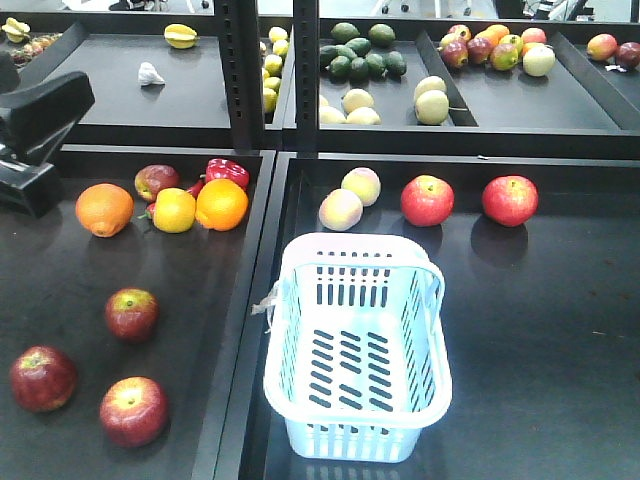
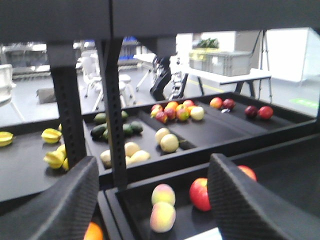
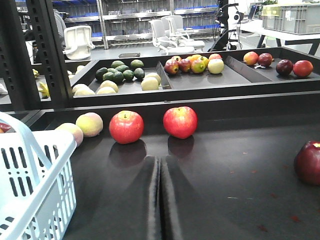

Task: Pick three apples into basket with both arms
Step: 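Swing the left arm out and over toward the basket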

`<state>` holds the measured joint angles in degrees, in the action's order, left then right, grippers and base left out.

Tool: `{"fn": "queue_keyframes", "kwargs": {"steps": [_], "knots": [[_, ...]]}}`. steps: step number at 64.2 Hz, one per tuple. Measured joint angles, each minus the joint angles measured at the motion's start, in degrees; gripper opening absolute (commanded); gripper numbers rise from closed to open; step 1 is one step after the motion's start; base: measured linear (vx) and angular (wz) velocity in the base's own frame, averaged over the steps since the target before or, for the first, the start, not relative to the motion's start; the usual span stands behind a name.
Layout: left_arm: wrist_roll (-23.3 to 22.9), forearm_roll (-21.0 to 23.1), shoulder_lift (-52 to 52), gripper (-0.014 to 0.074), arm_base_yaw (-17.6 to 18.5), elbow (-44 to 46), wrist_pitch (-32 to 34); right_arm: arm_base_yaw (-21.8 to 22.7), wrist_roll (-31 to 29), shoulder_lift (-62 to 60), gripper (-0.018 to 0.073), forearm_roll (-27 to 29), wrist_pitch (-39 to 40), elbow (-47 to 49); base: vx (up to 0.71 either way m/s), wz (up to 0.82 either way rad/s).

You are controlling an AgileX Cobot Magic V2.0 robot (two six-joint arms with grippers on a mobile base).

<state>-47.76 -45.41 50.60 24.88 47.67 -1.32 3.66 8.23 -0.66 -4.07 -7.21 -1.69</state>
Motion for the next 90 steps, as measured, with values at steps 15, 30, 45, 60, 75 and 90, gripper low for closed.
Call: {"fn": "queue_keyframes", "kwargs": {"steps": [15, 30, 45, 60, 75, 90], "knots": [[0.0, 1.1, 0.0, 0.0460, 0.0, 0.0, -2.6, 0.0, 0.0, 0.0, -0.0003, 0.0, 0.0, 0.0, 0.00, 0.00], [0.0, 4.7, 0.0, 0.0460, 0.4, 0.1, -3.3, 0.0, 0.0, 0.0, -0.0003, 0.0, 0.0, 0.0, 0.00, 0.00], [5.3, 5.8, 0.0, 0.0460, 6.4, 5.4, -12.0, 0.0, 0.0, 0.0, -0.0003, 0.0, 0.0, 0.0, 0.00, 0.00], [29.0, 19.3, 1.5, 0.0460, 10.3, 15.9, -27.8, 0.0, 0.0, 0.0, -0.0003, 0.0, 0.0, 0.0, 0.00, 0.00], [51.0, 32.4, 9.0, 0.0460, 10.3, 23.5, -40.3, 0.0, 0.0, 0.0, -0.0003, 0.0, 0.0, 0.0, 0.00, 0.00], [60.6, 36.0, 18.3, 0.0460, 10.3, 31.5, -44.4, 0.0, 0.0, 0.0, -0.0003, 0.0, 0.0, 0.0, 0.00, 0.00]]}}
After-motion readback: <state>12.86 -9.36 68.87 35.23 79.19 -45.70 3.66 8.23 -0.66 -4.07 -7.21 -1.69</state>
